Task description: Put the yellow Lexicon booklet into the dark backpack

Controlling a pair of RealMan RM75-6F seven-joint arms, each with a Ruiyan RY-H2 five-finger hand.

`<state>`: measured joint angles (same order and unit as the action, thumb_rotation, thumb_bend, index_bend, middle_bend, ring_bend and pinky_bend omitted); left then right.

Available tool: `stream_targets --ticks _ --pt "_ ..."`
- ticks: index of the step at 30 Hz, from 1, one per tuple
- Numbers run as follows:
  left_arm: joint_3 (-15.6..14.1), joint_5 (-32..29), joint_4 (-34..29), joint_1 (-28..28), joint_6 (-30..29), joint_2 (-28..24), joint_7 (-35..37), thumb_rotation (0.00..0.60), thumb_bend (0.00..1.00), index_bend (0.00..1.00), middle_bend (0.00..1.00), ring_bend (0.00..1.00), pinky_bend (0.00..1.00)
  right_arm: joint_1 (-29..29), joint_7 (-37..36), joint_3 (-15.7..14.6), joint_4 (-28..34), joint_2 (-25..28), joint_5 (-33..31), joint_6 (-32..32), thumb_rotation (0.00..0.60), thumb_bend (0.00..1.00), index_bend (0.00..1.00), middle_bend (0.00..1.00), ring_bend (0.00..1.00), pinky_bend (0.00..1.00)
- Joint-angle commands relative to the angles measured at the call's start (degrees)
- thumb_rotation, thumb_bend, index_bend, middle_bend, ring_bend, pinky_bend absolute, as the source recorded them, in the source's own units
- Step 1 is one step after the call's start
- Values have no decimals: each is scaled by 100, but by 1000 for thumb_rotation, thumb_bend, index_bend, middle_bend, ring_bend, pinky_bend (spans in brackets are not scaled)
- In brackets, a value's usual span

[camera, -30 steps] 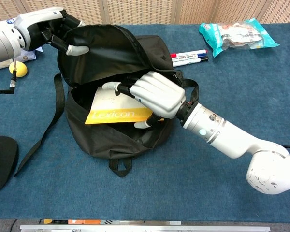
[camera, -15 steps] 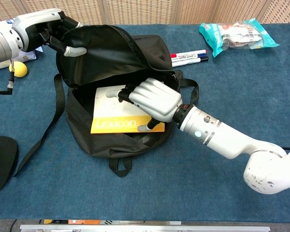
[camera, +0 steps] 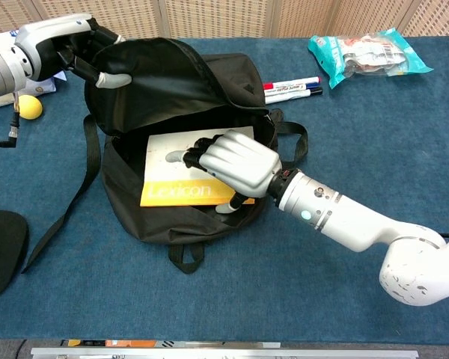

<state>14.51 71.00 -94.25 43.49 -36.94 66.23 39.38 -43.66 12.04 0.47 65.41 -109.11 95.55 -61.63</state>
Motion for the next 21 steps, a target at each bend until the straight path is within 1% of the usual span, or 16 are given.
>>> stream_targets --ticks 1,6,9,12,14,18,20,21 --pt "2 2 -14 -9 -5 -25 -3 600 344 613 642 584 492 -91 100 241 -270 -164 -163 91 600 0 170 344 263 424" --pt "2 -1 -39 -26 -7 -69 -4 600 344 614 642 584 493 -215 116 531 -568 -335 -372 179 600 0 170 355 263 424" --pt "-4 -4 -46 -29 0 -78 -16 600 344 613 641 584 493 -239 49 576 -630 -375 -407 165 600 0 170 361 263 423" --pt "-19 -12 -26 -29 17 -76 -34 600 344 613 641 584 493 -210 -63 484 -515 -289 -323 77 600 0 170 364 263 423" --pt "-20 -23 -20 -24 36 -83 -42 600 344 613 640 584 493 -152 -155 371 -329 -159 -228 -27 600 0 170 371 263 423" --pt "-24 -22 -27 -16 53 -100 -76 600 344 612 636 581 493 0 -315 103 263 274 64 -360 600 0 170 387 262 423" --pt "-50 12 -48 2 128 -136 -86 600 344 598 624 556 492 78 -351 -27 567 505 229 -546 600 0 177 393 262 423" --pt "-69 50 -67 15 187 -170 -77 600 344 576 608 524 490 122 -368 -90 714 628 320 -660 600 0 187 398 263 424"
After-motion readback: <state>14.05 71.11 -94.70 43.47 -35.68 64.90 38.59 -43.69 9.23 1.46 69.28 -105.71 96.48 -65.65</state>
